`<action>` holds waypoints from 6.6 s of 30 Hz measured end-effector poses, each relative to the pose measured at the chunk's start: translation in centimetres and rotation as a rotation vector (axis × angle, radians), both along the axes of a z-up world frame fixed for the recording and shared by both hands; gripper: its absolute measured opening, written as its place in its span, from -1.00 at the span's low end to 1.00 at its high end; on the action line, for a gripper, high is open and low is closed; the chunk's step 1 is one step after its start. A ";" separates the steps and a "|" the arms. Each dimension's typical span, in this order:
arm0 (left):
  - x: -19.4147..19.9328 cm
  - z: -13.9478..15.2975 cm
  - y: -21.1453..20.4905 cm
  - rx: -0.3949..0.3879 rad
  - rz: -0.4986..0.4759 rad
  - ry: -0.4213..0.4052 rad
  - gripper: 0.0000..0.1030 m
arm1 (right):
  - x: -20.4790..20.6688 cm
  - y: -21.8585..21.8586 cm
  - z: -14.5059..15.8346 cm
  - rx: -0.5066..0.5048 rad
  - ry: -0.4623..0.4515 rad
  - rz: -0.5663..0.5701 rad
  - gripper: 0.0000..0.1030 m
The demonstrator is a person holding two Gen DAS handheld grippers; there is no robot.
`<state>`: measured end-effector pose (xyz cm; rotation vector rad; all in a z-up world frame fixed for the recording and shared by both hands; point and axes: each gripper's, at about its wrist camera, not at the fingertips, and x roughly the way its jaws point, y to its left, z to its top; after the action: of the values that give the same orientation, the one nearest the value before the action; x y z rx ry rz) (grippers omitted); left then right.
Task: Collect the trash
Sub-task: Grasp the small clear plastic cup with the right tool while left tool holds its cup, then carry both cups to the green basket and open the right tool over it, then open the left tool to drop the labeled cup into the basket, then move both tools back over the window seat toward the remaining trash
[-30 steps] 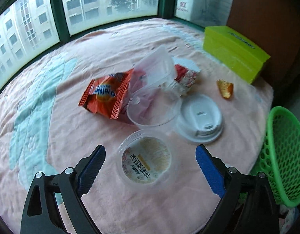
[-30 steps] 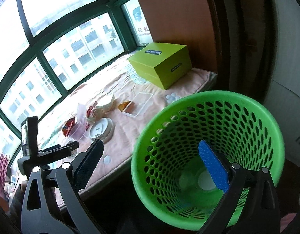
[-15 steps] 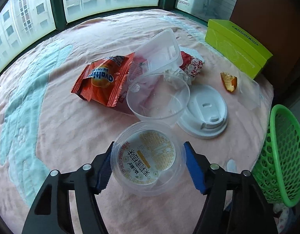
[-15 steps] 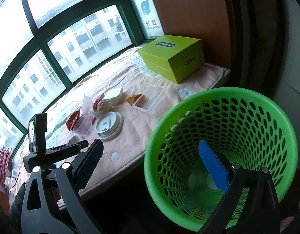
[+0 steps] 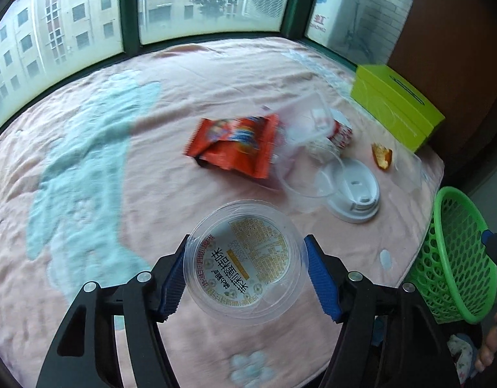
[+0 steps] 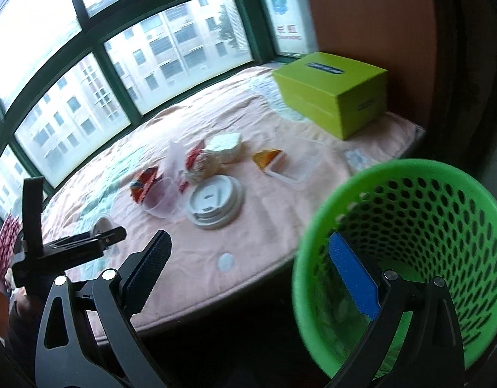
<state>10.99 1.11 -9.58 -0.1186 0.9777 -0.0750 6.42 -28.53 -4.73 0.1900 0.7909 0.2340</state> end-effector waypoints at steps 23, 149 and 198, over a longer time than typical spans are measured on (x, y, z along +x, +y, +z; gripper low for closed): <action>-1.5 2.2 7.0 -0.031 0.121 -0.049 0.27 | 8.2 14.1 -3.4 -0.179 0.039 0.316 0.85; -2.4 6.8 -29.4 -0.138 -0.663 -0.095 0.58 | -9.4 -17.6 0.6 -0.081 0.030 -0.509 0.51; 9.5 1.7 -2.5 0.102 -0.077 -0.052 0.61 | 2.3 -1.4 1.0 -0.096 0.040 -0.086 0.58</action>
<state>20.52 -1.41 -7.93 0.0153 0.9320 -0.0986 8.71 -29.93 -3.76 0.1381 0.8302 0.1104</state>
